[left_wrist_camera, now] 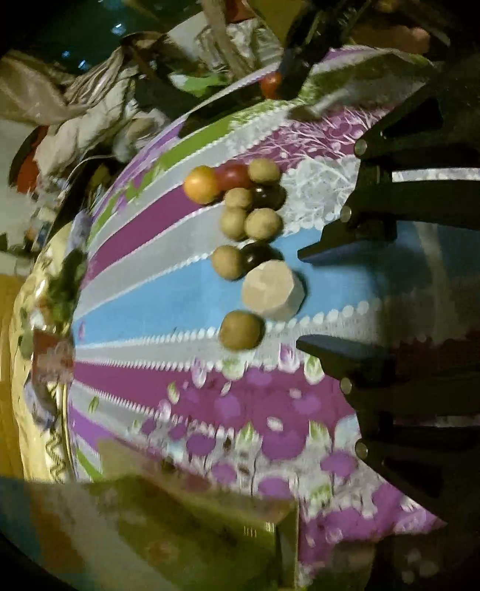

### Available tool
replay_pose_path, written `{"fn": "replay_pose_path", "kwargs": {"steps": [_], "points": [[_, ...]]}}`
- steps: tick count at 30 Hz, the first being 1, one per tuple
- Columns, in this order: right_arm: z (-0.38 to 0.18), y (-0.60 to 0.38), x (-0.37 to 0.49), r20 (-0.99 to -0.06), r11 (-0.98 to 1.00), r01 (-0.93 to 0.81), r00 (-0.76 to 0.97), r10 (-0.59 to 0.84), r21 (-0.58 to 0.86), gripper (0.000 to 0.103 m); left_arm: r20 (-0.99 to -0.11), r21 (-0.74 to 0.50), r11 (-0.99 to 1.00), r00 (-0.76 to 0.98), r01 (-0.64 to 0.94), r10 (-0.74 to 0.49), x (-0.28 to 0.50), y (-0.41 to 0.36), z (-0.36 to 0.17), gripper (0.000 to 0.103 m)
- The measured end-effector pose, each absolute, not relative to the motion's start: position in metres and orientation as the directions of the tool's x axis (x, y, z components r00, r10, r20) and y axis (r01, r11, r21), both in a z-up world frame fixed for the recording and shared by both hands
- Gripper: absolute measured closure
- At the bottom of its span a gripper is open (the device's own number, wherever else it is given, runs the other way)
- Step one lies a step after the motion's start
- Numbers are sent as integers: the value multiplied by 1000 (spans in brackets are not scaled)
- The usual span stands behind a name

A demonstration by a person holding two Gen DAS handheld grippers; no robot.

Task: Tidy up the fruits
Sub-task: 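Close the right tool on the red round fruit while the left tool lifts the white piece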

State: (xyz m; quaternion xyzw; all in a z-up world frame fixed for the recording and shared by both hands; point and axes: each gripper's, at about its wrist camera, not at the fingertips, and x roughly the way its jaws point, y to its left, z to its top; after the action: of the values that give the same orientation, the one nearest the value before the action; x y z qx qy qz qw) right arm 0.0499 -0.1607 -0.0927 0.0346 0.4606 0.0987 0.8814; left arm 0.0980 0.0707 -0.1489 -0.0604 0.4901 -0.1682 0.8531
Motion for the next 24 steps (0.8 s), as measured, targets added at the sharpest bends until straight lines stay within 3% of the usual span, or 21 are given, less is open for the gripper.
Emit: {"fn": "replay_pose_path", "kwargs": {"steps": [2,9,12,17,24], "points": [[-93,-163,50,-803,978,-133,559,206,158,77,-801,-245,941,498,234,-333,98,65,-151,53],[-89,-168,56,-794,982,-74,578,186,176,77,-791,-177,965,554,196,-258,108,55,-154,51],[-84,-168,58,-787,982,-48,592,173,180,77,-787,-170,963,559,209,-260,107,54,-152,69],[-70,-163,59,-781,985,-25,606,152,172,77,-793,-157,969,561,191,-238,98,56,-134,69],[-34,-145,56,-765,992,-26,634,109,120,77,-783,-136,983,594,123,-182,72,81,-67,69]]}}
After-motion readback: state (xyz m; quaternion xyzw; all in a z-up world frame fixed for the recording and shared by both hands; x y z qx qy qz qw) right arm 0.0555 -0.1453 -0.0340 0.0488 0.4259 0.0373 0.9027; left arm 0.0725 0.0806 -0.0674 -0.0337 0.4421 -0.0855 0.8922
